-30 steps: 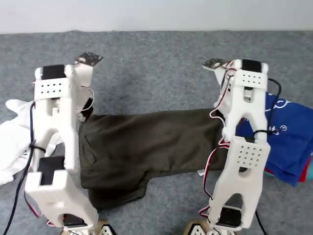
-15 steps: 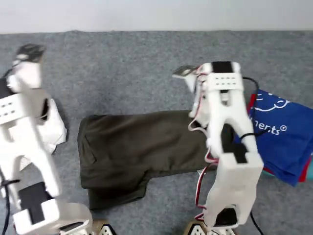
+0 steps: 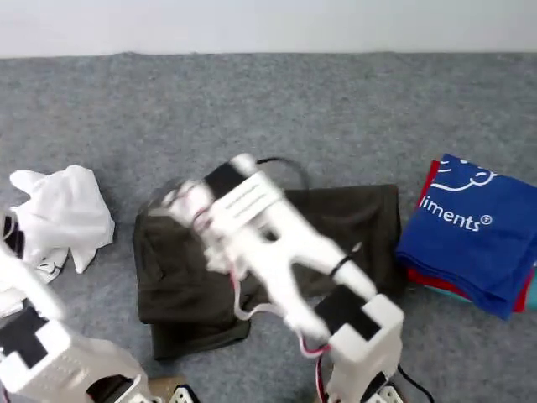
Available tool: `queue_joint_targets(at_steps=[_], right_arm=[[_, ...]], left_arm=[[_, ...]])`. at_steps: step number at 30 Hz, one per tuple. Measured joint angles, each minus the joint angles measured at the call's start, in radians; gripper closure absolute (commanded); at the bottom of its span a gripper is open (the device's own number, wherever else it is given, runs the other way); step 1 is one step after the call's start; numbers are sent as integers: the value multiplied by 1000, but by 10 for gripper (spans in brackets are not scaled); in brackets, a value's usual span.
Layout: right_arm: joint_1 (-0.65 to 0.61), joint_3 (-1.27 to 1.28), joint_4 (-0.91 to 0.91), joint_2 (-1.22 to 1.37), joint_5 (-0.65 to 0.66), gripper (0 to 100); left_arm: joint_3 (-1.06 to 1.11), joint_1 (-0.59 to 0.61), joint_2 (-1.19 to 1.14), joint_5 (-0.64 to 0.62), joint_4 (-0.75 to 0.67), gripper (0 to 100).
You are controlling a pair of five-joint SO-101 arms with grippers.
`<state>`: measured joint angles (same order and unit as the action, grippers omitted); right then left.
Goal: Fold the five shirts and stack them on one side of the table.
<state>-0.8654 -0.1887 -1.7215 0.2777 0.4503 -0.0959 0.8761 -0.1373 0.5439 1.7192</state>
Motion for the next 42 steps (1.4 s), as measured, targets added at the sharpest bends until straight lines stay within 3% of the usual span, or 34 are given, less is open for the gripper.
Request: queue_joint_targets(at_steps=[7,16,23,32,42], right_arm=[[-236,0,57,31,-51,838],[-394,0,161,100,-112,837],[-367,0,261,244,-112,843],[-288,-3,298,279,-112,984],[-244,-35,281,275,-41,988]], left_arm=[[0,31,-5,3,-34,986],[0,32,-5,6,-34,986],[0,32,-5,6,-34,986],[0,32,-5,6,-34,986],[0,32,-5,6,-34,986]])
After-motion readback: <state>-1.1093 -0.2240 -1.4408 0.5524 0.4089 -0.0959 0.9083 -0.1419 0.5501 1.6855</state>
